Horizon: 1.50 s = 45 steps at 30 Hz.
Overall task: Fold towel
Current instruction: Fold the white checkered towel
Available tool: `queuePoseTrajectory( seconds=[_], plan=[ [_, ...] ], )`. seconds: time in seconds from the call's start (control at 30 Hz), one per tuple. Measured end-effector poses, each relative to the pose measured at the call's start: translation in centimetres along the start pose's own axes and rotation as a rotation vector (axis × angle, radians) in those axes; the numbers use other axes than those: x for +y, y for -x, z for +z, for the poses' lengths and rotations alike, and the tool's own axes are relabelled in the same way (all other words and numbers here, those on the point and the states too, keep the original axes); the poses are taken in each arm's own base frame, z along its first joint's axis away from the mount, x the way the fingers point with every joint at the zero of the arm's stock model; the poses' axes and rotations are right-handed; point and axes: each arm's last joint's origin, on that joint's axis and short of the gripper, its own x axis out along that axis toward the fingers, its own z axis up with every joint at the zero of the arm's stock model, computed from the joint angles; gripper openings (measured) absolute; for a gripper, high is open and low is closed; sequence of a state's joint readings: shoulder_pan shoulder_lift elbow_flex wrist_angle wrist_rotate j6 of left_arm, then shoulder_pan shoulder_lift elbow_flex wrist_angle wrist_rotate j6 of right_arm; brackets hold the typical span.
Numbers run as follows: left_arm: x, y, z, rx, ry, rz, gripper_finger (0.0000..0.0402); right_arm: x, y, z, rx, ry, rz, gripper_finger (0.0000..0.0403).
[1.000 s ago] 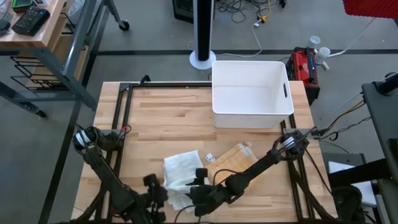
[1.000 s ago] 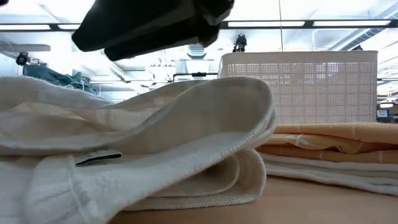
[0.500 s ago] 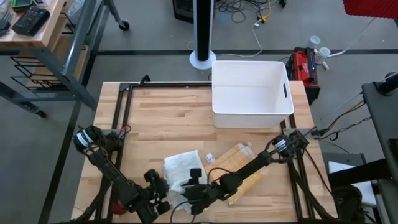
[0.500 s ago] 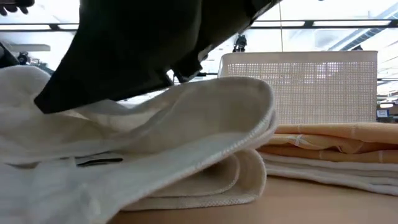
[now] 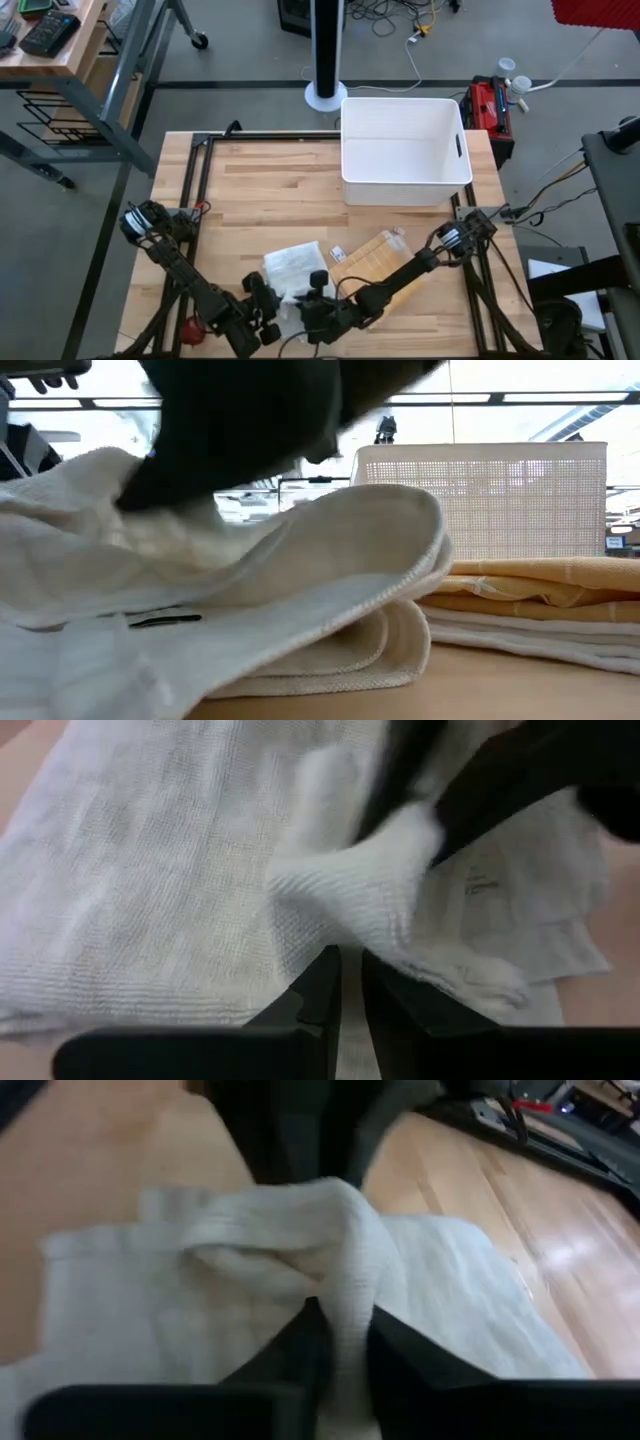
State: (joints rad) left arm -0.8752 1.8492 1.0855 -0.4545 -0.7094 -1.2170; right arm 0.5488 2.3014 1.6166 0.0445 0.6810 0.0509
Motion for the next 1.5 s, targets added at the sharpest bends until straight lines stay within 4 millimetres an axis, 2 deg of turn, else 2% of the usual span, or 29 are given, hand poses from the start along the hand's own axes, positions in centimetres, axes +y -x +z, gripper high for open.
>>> queuePoseTrajectory(
  seconds=[0.1, 0.17, 0.3, 0.4, 0.47, 0.6, 0.73, 0.93, 1.1, 1.27, 1.4, 1.5],
  plan=[
    [0.2, -0.3, 0.2, 0.014, 0.006, 0.007, 0.0036, 0.1, 1.0, 1.1, -0.027, -0.009, 0.012, 0.0017],
    [0.3, -0.5, 0.4, 0.021, 0.009, 0.011, 0.0036, 0.2, 1.8, 2.1, -0.053, -0.023, 0.019, 0.0009],
    [0.4, -0.7, 0.7, 0.027, 0.018, 0.019, 0.0036, 0.7, 2.7, 2.8, -0.074, -0.032, 0.065, 0.0026],
    [0.4, -0.8, 0.7, 0.029, 0.024, 0.018, 0.0036, 1.6, 3.3, 2.6, -0.056, -0.008, 0.177, 0.0031],
    [0.4, -0.8, 0.7, 0.031, 0.024, 0.018, 0.0036, 1.9, 3.5, 2.1, -0.015, -0.046, 0.19, 0.0031],
    [0.3, -0.7, 0.8, 0.027, 0.035, 0.004, 0.0036, 1.4, 3.4, 1.6, 0.047, -0.075, 0.175, 0.0032],
    [-0.4, 0.1, 1.6, 0.053, 0.063, -0.056, 0.0036, 1.3, 3.8, 2.2, 0.039, -0.101, 0.199, 0.0037],
    [-1.5, 1.0, 2.4, 0.069, 0.025, -0.106, 0.0036, 1.0, 3.6, 2.0, 0.056, -0.089, 0.19, 0.0078],
    [-1.0, 0.4, 2.9, 0.02, 0.041, -0.067, 0.0036, 0.5, 3.3, 2.0, 0.038, 0.004, 0.089, 0.0116],
    [-0.8, 0.4, 2.6, 0.218, 0.091, -0.115, 0.0036, 0.5, 3.2, 1.9, 0.051, -0.026, 0.125, 0.0128],
    [-0.8, 2.1, 1.0, 0.5, 0.14, -0.09, 0.0036, 0.9, 3.8, 1.6, 0.094, -0.07, 0.146, 0.0123],
    [-1.5, 3.7, 0.4, 0.512, 0.122, -0.093, 0.0036, 0.8, 4.3, 1.3, 0.142, -0.092, 0.137, 0.0121]
  ],
)
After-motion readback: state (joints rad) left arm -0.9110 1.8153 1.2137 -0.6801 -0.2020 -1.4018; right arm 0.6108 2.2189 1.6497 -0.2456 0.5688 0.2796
